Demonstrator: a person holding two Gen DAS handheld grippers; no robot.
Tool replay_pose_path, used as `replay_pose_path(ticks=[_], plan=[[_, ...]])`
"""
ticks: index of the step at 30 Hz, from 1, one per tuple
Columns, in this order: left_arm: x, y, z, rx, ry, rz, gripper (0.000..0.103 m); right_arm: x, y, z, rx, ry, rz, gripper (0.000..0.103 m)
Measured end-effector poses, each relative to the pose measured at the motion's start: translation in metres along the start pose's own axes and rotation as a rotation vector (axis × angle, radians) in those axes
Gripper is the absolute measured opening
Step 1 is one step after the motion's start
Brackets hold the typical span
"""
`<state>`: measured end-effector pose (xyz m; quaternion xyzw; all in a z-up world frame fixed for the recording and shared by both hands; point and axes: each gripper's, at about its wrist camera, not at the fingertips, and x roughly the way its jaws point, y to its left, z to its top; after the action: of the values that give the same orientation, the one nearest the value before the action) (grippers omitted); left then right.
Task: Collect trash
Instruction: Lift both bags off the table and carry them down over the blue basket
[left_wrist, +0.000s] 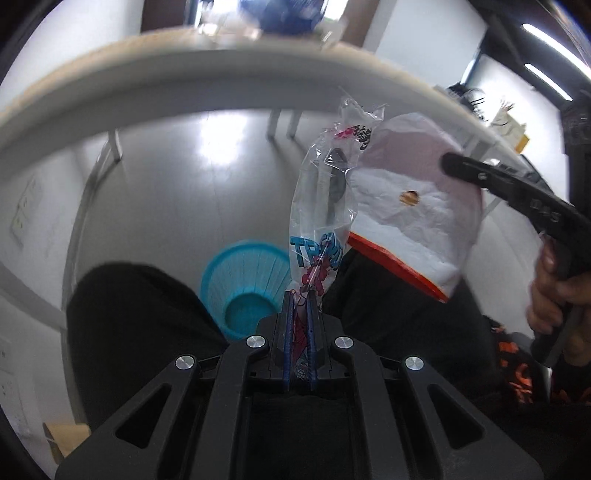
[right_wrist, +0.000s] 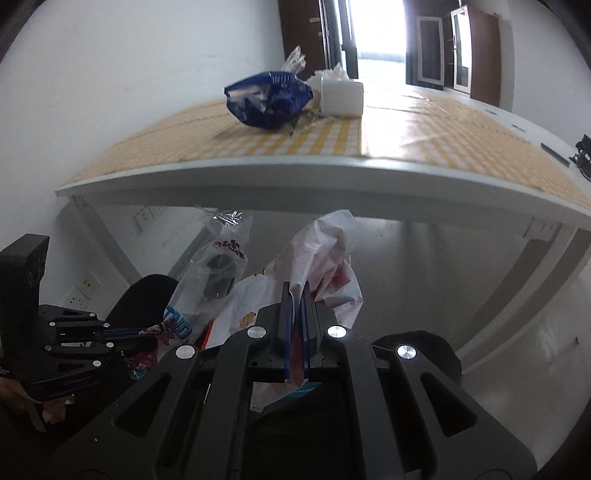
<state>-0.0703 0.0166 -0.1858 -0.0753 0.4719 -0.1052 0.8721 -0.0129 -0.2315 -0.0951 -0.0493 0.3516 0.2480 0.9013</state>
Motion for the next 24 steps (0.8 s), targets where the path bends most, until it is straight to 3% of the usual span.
replay_pose_path(ticks=[8,12,18,24], plan=[[0.069,0.038,0.005,-0.135,0.124,0.002,0.005,0.075,-0.001,-0.014,0.01,0.13,-0.031,0.003],[0.105,0.051,0.006,-0.132,0.155,0.093,0.005,0.114,-0.006,-0.022,0.049,0.191,-0.056,0.003],[0.144,0.067,0.019,-0.196,0.234,0.088,0.005,0.168,-0.008,-0.035,0.058,0.305,-0.082,0.003],[0.198,0.091,0.029,-0.329,0.367,0.066,0.005,0.219,-0.009,-0.037,0.078,0.381,-0.118,0.003]])
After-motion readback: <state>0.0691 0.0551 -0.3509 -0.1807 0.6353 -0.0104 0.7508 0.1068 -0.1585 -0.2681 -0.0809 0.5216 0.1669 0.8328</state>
